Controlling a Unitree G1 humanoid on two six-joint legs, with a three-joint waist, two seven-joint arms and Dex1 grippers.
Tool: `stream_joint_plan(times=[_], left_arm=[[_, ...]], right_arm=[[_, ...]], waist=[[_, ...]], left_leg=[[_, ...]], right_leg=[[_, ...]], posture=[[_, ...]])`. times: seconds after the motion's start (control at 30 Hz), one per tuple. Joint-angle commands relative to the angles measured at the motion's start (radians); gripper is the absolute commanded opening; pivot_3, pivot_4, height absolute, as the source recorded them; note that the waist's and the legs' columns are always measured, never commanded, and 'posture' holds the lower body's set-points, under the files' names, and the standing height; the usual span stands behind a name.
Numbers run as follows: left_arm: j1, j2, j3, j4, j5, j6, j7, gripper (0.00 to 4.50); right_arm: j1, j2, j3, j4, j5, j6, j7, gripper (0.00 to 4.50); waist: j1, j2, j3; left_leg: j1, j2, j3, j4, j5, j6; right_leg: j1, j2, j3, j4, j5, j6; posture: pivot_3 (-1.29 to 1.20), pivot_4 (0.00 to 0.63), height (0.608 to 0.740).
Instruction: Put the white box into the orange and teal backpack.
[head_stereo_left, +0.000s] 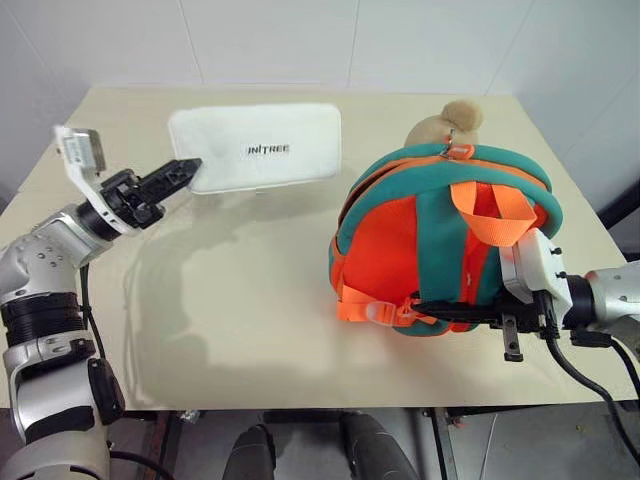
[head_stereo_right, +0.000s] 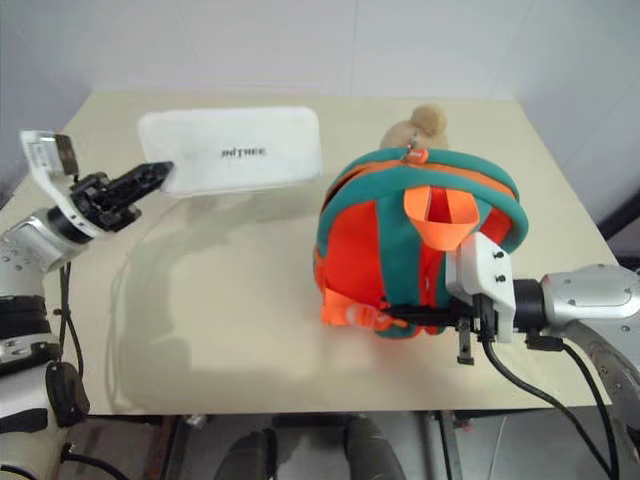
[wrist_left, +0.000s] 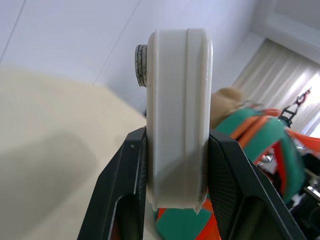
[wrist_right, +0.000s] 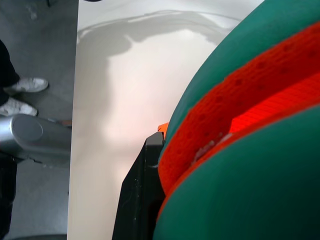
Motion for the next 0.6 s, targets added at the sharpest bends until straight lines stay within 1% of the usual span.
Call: stream_joint_plan(times=[0.03, 0.13, 0.43, 0.6], left_arm=[[0.035, 0.023, 0.05, -0.122, -0.056, -0.023, -0.002, 1.32], [0.052, 0.029, 0.085, -0.18, -0.102, -0.01, 0.019, 1.32], [0.164, 0.108, 0.127, -0.337, -0.196, 0.048, 0.019, 1.32], [0.218, 0.116, 0.152, -0.425, -0.276, 0.09, 0.052, 1.32]], right_arm=[[-0.007, 0.0, -0.005, 0.02, -0.009, -0.022, 0.006, 0.13], [-0.018, 0.003, -0.005, 0.034, 0.009, -0.014, 0.008, 0.13], [-0.074, 0.004, 0.027, 0.069, 0.017, 0.01, 0.008, 0.13], [-0.104, -0.003, 0.05, 0.083, 0.018, 0.018, 0.02, 0.13]], waist=[[0.0, 0.0, 0.0], [-0.001, 0.0, 0.0], [-0.005, 0.0, 0.0], [-0.006, 0.0, 0.0]], left_leg=[[0.001, 0.0, 0.0, 0.0, 0.0, 0.0], [0.001, 0.0, 0.0, 0.0, 0.0, 0.0], [0.002, 0.0, 0.0, -0.001, 0.0, 0.0], [0.003, 0.0, 0.0, -0.001, 0.0, 0.0]], right_leg=[[0.001, 0.0, 0.0, 0.0, 0.0, 0.0], [0.001, 0.0, 0.0, 0.0, 0.0, 0.0], [0.002, 0.0, 0.0, 0.0, 0.0, -0.001], [0.002, 0.0, 0.0, -0.001, 0.0, -0.001]], posture=[[0.0, 0.15, 0.74], [0.0, 0.15, 0.74], [0.0, 0.15, 0.74], [0.0, 0.15, 0.74]])
